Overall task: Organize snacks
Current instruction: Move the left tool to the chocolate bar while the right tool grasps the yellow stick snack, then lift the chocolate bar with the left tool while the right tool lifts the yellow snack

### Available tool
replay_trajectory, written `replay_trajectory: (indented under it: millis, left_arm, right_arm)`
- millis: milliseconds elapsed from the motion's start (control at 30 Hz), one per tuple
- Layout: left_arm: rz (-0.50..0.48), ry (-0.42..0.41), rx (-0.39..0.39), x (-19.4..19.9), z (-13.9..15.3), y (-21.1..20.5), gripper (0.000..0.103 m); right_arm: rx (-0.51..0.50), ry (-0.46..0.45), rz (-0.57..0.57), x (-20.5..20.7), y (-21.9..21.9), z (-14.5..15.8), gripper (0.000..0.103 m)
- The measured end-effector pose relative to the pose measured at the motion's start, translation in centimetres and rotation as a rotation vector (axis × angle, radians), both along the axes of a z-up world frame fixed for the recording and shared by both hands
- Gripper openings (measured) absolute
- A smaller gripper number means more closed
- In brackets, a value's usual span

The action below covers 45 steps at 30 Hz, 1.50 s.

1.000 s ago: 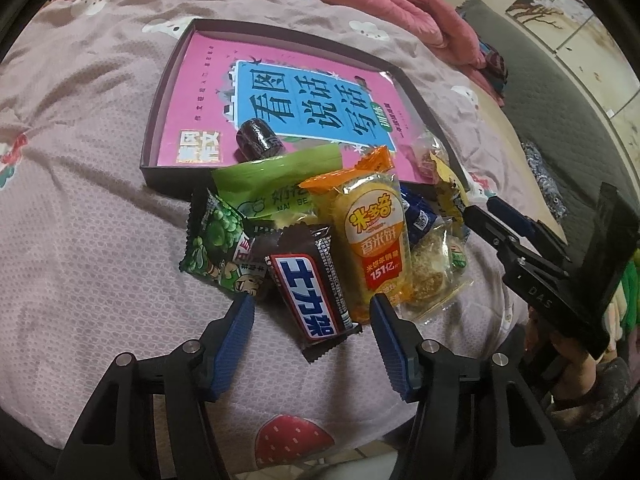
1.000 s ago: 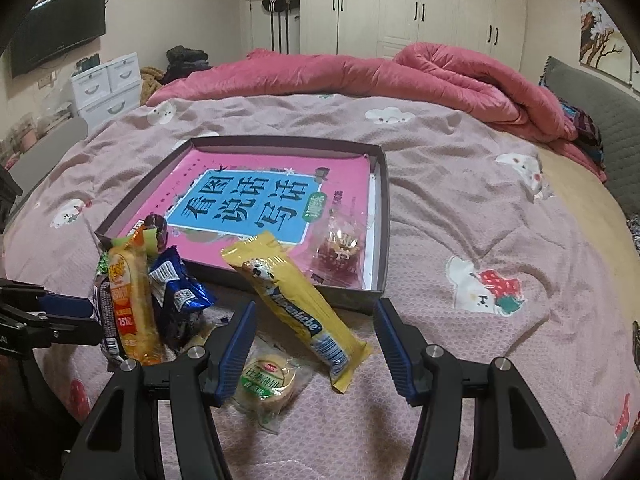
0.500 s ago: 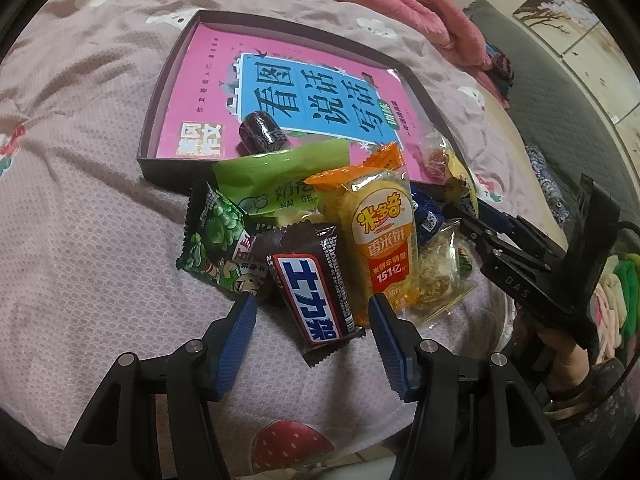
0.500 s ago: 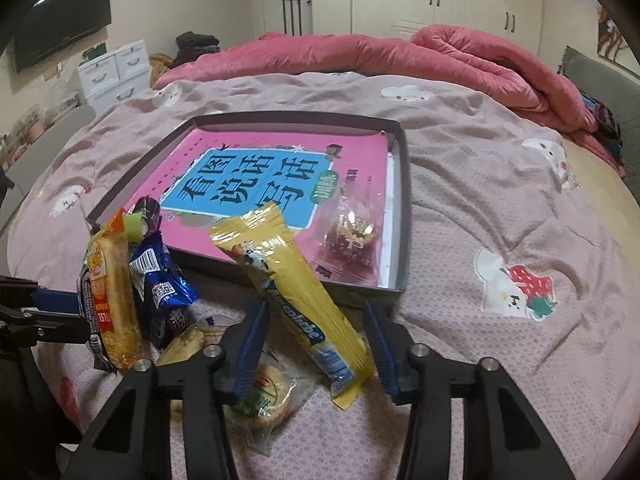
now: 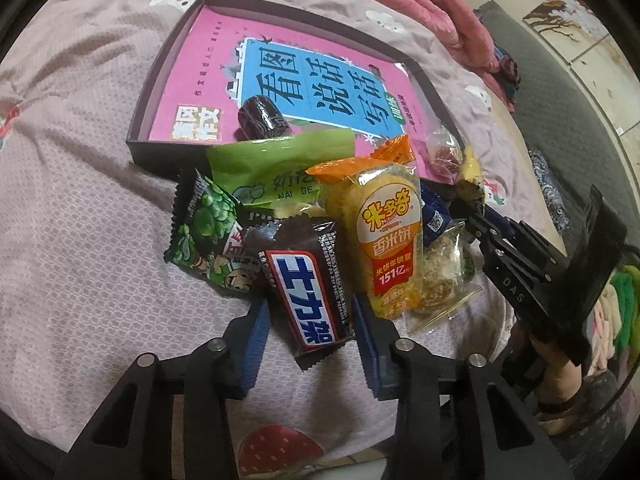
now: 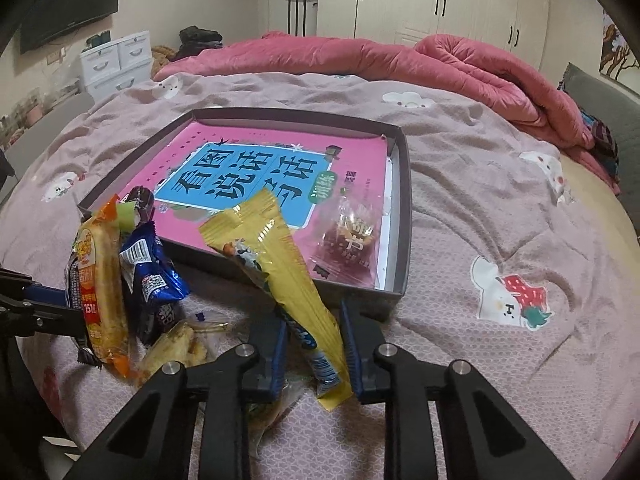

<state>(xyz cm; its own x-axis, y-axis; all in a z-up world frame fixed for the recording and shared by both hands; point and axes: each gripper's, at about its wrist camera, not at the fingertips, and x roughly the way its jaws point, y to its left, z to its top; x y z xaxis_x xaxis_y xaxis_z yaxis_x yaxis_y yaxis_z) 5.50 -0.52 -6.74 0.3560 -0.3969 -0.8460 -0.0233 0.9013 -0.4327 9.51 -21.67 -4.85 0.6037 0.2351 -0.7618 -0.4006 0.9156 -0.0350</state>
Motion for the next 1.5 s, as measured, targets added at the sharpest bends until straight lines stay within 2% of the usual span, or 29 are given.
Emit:
replay_trajectory:
  millis: [233, 367, 767, 1500]
  left_arm:
    - [0.018, 0.022, -0.022, 0.4, -0.5, -0.2, 0.040]
    - [0.031, 0.034, -0.028, 0.5, -0.8, -0.1, 0.032]
    - [0.025, 0.049, -0.058, 0.5, -0.8, 0.3, 0.032]
    - [0.007, -0.034, 0.009, -0.8, 1.4, 0.5, 0.030]
  right_arm:
    - [0.041, -0.013, -0.042, -0.5, -1.1, 0.7, 0.018]
    - [0.051, -0.033, -0.038, -1.0, -1.0, 1.2, 0.017]
    - [0.097, -0.050, -0.050, -1.7, -1.0, 2.4, 0.017]
    - [0.135, -0.090, -0.060, -2.6, -1.1, 4.3, 0.017]
